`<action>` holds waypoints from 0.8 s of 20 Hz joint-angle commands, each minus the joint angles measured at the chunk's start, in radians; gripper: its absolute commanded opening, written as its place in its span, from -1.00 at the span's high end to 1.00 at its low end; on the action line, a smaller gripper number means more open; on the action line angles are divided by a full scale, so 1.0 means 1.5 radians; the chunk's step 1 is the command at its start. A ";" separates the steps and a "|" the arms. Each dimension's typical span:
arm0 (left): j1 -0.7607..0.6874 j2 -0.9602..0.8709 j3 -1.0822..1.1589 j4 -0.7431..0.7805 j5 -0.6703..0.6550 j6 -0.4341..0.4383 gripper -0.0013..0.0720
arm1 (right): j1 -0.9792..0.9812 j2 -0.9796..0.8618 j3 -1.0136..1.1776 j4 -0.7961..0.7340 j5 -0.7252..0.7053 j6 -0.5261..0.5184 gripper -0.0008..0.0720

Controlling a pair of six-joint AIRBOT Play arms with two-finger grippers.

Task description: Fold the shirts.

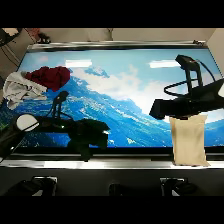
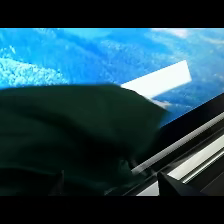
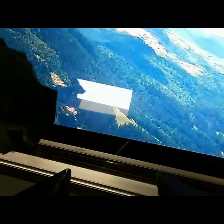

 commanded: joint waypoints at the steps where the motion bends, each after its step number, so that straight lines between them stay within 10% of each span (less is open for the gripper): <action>1: 0.039 -0.076 0.102 0.069 -0.124 0.005 -1.00 | 0.000 -0.035 -0.035 0.006 -0.018 -0.035 -0.70; 6: 0.166 -0.025 0.119 0.194 -0.265 0.006 -0.97 | 0.001 -0.152 -0.136 0.133 -0.049 -0.100 -0.70; 16: 0.212 0.025 -0.186 0.133 -0.094 0.080 -0.97 | 0.042 -0.232 -0.331 0.299 -0.187 -0.199 -0.88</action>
